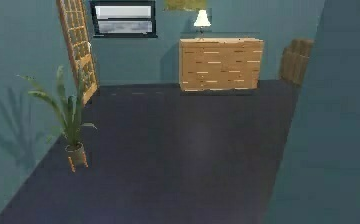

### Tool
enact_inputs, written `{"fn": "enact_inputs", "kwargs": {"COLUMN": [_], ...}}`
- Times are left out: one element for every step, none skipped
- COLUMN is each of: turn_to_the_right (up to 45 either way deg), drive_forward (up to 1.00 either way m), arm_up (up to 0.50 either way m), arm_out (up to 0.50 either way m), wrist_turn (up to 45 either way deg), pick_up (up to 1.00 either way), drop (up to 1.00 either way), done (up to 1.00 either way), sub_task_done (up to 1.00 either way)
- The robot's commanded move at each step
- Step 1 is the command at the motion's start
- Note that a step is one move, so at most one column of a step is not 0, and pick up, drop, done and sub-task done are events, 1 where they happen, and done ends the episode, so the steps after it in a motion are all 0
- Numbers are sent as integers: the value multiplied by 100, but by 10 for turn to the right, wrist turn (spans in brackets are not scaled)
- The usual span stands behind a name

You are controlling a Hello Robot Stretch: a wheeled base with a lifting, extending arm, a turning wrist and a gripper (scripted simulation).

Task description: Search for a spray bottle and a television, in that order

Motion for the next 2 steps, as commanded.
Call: {"fn": "enact_inputs", "kwargs": {"turn_to_the_right": [0, 390], "drive_forward": [100, 0], "arm_up": [0, 0], "arm_out": [0, 0], "wrist_turn": [0, 0], "pick_up": [0, 0], "drop": [0, 0], "done": [0, 0], "sub_task_done": [0, 0]}}
